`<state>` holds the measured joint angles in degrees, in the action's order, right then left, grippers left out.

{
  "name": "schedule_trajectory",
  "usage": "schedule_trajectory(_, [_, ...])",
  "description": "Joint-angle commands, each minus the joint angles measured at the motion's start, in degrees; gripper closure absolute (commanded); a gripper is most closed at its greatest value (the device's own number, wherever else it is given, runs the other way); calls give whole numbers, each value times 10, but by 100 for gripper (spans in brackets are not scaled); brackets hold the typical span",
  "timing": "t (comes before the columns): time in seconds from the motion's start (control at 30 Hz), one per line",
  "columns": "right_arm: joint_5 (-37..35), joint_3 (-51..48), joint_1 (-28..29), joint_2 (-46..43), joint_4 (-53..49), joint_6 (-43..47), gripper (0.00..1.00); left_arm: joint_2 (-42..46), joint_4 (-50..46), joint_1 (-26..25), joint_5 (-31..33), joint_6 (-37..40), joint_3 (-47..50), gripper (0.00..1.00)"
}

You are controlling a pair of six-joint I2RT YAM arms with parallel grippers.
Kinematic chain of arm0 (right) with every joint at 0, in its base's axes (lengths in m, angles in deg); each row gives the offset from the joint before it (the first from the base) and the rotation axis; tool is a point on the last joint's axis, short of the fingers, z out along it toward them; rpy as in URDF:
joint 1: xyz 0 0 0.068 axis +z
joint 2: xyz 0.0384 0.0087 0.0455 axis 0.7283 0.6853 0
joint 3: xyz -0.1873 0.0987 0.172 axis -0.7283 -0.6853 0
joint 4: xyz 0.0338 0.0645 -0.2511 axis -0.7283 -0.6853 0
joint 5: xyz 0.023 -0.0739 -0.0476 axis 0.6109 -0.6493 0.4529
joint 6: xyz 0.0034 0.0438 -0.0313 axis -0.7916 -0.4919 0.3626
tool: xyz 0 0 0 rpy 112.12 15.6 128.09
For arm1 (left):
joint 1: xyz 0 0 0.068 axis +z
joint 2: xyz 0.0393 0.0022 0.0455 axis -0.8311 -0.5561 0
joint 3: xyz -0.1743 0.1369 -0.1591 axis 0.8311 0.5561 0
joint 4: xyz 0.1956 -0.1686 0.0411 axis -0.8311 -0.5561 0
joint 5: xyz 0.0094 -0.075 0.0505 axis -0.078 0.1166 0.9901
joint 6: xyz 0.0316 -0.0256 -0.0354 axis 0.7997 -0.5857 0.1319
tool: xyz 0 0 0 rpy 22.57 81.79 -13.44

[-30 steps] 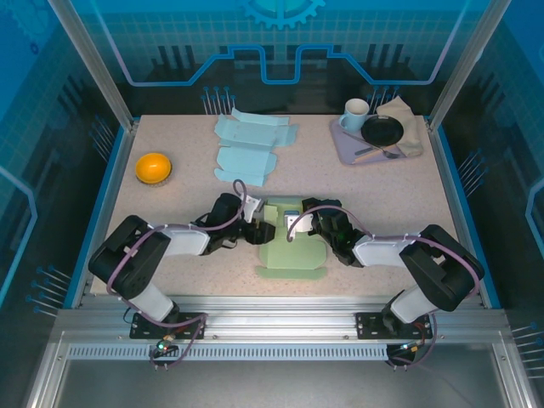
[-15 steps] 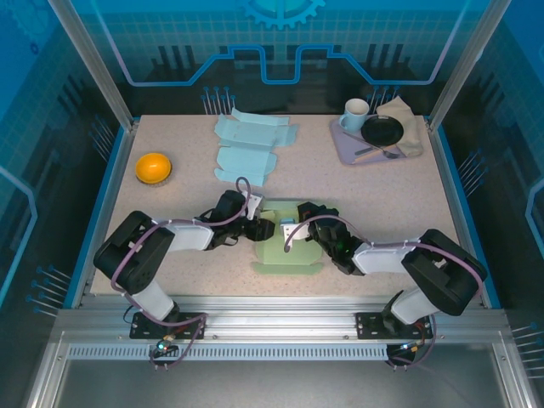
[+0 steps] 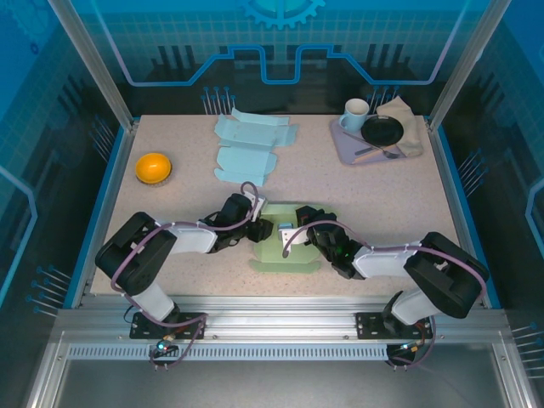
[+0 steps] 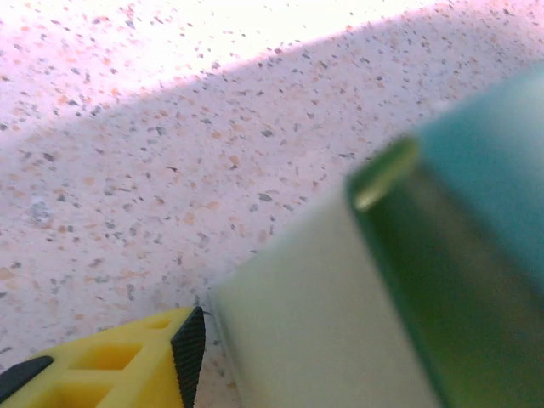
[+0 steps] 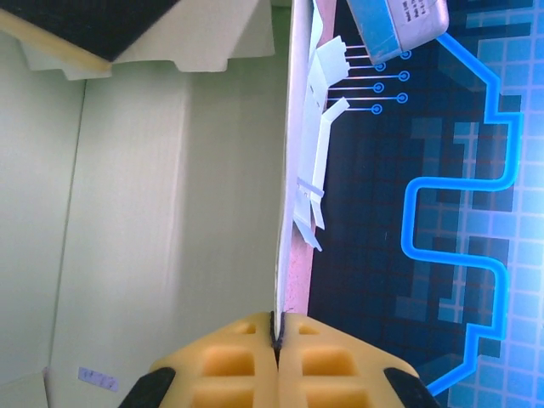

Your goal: Fold the paper box

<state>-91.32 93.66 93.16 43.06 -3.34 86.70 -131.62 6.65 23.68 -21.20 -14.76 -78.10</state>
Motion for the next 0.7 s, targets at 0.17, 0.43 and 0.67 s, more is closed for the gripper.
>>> schedule_trajectory(0.17, [13,1,-9,-22,-81,-58,100,-23,41,-9,114,21,-6,66])
schedule_trajectory(0.43, [-8,16,-28,-27,-108,-91,100,-51,-44,-29,309,-51,-26,75])
schedule_trajectory(0.67, [-31,29,-33,-13,-118,-103,100,-69,-131,-31,399,-145,-49,100])
